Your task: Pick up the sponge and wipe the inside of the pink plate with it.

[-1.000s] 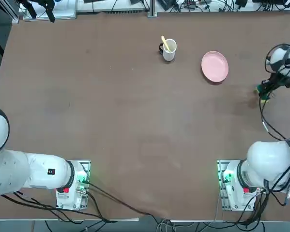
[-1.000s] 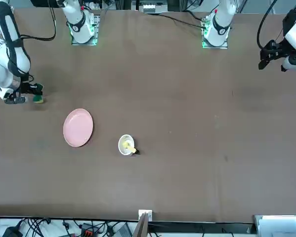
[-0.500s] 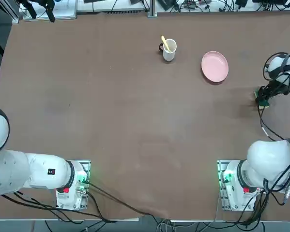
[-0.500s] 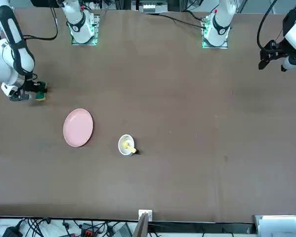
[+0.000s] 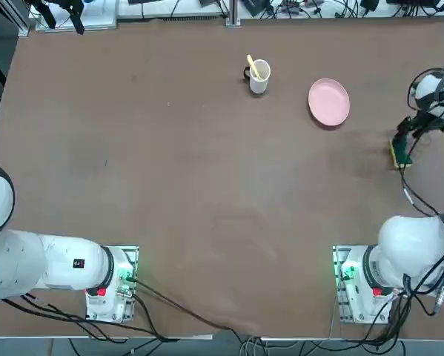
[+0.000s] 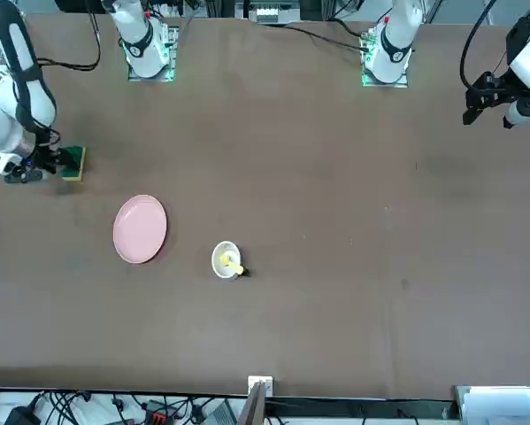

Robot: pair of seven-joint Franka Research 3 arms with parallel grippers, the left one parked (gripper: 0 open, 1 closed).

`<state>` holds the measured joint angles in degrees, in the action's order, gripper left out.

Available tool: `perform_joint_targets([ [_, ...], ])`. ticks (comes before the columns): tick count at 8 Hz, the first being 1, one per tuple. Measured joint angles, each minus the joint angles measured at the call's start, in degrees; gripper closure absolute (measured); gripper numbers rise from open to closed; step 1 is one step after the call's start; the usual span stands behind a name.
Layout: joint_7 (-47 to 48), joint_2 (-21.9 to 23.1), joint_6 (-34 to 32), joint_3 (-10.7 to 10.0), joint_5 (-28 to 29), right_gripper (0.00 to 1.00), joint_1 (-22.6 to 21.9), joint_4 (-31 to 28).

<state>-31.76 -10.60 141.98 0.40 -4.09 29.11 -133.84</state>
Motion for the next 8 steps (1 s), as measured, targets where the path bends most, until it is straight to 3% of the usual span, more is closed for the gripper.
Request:
perform_joint_targets([
  [3, 1.77, 5.32, -11.66, 2.30, 0.47, 0.00, -2.39, 8.09],
  [5, 8.61, 5.57, -20.55, 2.60, 2.51, 0.00, -7.55, 17.31],
  [8, 21.90, 4.98, -25.07, 2.87, 3.30, 0.00, -16.41, 24.44],
])
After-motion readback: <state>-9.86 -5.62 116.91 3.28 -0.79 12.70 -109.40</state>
